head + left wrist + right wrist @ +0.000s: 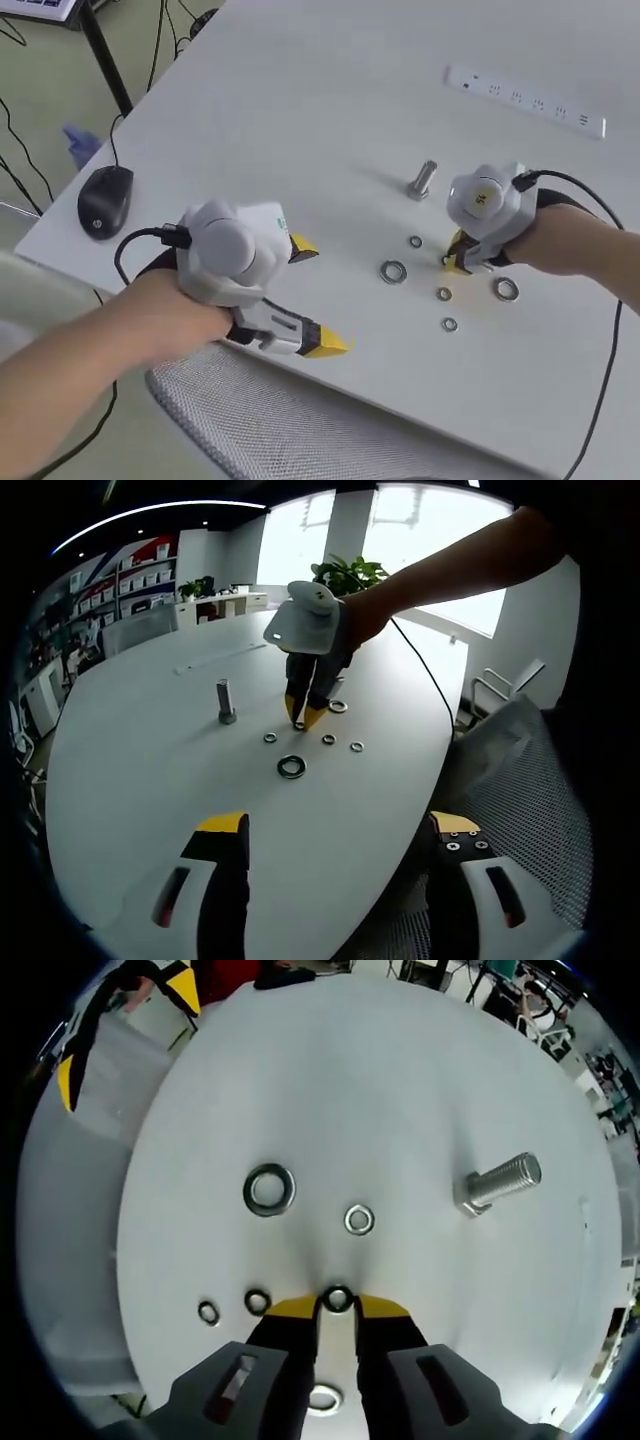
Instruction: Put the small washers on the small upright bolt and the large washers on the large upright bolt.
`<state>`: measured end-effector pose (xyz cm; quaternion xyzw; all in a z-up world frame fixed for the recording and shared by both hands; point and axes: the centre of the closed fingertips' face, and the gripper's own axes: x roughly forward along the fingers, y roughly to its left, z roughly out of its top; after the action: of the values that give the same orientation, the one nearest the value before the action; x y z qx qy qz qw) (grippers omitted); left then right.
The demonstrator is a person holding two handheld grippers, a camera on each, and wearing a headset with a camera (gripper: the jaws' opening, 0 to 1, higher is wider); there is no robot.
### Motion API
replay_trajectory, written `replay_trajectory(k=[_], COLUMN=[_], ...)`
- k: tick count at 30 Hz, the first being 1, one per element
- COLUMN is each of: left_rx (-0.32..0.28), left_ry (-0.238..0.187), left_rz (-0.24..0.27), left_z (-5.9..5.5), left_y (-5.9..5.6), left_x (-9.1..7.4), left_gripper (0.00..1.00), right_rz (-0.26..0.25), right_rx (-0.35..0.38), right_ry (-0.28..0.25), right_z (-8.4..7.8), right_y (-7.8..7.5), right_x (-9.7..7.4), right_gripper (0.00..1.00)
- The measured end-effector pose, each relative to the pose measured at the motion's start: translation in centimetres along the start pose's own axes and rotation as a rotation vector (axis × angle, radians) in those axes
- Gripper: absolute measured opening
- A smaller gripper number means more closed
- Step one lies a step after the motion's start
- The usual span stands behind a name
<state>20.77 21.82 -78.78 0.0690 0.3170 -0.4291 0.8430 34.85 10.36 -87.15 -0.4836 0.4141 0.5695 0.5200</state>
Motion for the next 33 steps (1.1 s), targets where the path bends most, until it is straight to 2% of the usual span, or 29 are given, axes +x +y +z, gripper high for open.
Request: replay_trajectory(k=[7,10,16,23,26,33], left_rx=[0.012,0.014,0.022,0.020,0.021,0.036], left_ry=[0.005,0.000,-0.003,-0.008,-0.019,-0.041], left_rz=[0.001,0.011,0.019,0.019,0.024,0.034], left_z=[0.2,0.6,1.1,1.3,1.5,2.1], left_y=[-0.1,0.0,-0.1,-0.1,0.1,0.8], left_x=[-0.1,-0.4,-0.6,-0.8,-0.8,-0.9], left_gripper=[0.70,0.71,0.70,0.71,0.75,0.83], right_rz=[-0.002,0.002,0.010,0.032,0.027,0.008], right_rx=[-0.028,0.022,0.090,0.163,0.168,0.249], right_ry=[0.039,0.044,0.019,0.035,0.050,0.047], right_z=[0.0,-0.1,-0.4,-1.9,-2.8,-4.9], right_y=[0.1,0.0,0.1,0.7,0.7,0.8], right_x=[0.1,0.1,-0.1,-1.2,-1.9,-3.7], right_gripper=[0.14,0.13,0.12,0.12,0.12,0.12])
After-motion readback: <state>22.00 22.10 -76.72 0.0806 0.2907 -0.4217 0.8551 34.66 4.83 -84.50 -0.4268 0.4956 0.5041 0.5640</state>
